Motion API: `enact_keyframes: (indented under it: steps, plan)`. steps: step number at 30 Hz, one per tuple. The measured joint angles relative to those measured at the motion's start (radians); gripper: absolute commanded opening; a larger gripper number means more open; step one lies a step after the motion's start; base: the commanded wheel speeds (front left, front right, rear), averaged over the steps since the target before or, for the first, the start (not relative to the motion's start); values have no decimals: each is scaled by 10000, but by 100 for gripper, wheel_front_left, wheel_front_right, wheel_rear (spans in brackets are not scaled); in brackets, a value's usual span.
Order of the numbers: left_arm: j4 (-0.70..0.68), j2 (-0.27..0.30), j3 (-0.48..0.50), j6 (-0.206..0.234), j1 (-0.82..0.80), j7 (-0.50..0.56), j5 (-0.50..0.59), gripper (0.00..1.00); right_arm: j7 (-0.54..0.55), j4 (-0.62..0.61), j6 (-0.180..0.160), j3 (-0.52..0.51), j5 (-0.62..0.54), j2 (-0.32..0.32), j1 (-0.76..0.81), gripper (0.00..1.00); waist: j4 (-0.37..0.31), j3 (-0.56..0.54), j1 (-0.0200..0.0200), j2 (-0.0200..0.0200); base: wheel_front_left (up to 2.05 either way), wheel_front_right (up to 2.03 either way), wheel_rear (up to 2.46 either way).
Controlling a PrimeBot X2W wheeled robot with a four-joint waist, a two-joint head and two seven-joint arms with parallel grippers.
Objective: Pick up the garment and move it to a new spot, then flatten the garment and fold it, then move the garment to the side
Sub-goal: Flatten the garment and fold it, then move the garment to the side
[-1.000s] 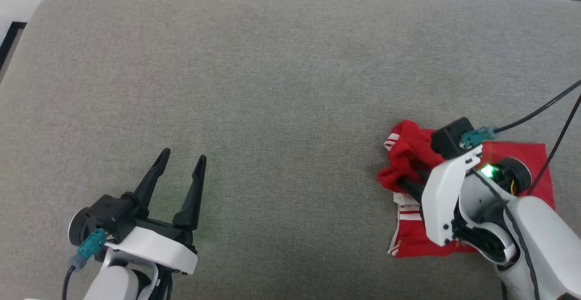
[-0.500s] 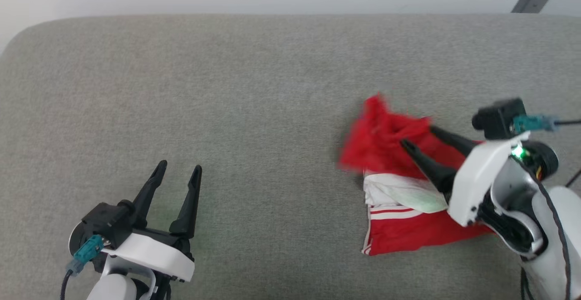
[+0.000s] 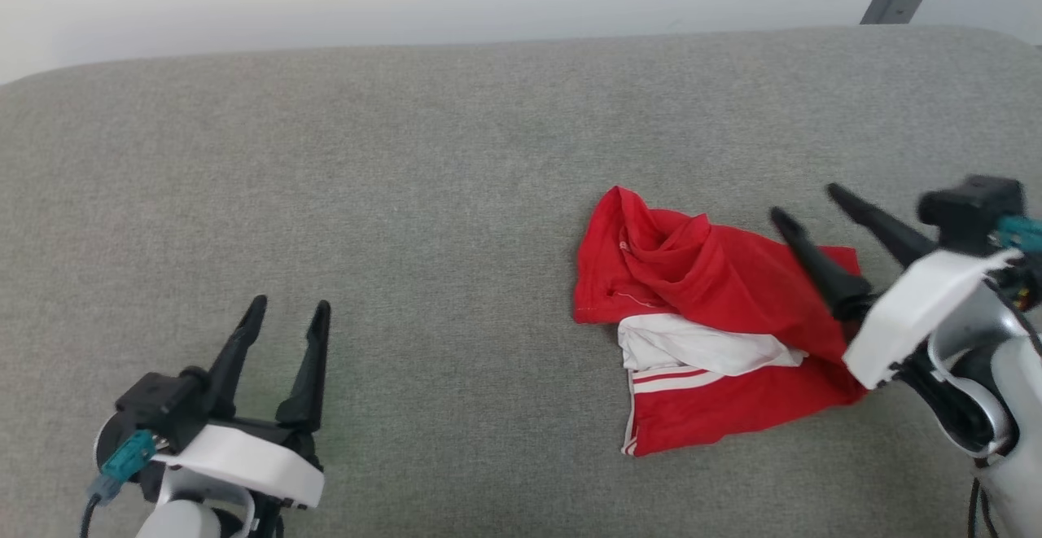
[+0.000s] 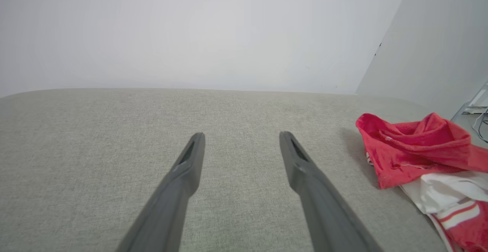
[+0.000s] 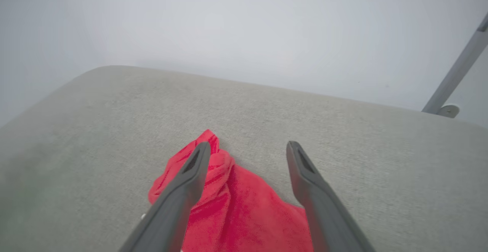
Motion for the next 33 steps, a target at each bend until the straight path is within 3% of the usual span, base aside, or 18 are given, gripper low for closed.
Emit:
enact_keyframes:
  steps: [8, 12, 20, 33]
  plan:
    - [-23, -98, 631, 2, 464, 0, 8, 100, -2801, 838, 0, -1127, -1133, 397, 925, 100, -272, -301, 0, 0, 0, 0, 0]
    - [-79, -144, 792, 2, 802, 0, 23, 100, -3666, 1185, 0, -1574, -1613, 683, 1453, 100, -339, -486, 0, 1, 0, 0, 0]
    - [-405, -228, 1325, 2, 1641, 0, 157, 100, -4010, 1406, 0, -2307, -2328, 1197, 2721, 100, -333, -707, 0, 1, 0, 0, 0]
    - [-1337, -541, 1864, 0, 2753, 0, 522, 100, -3515, 81, 0, -3733, -2823, 1912, 4128, 100, -284, -560, 0, 0, 0, 0, 0]
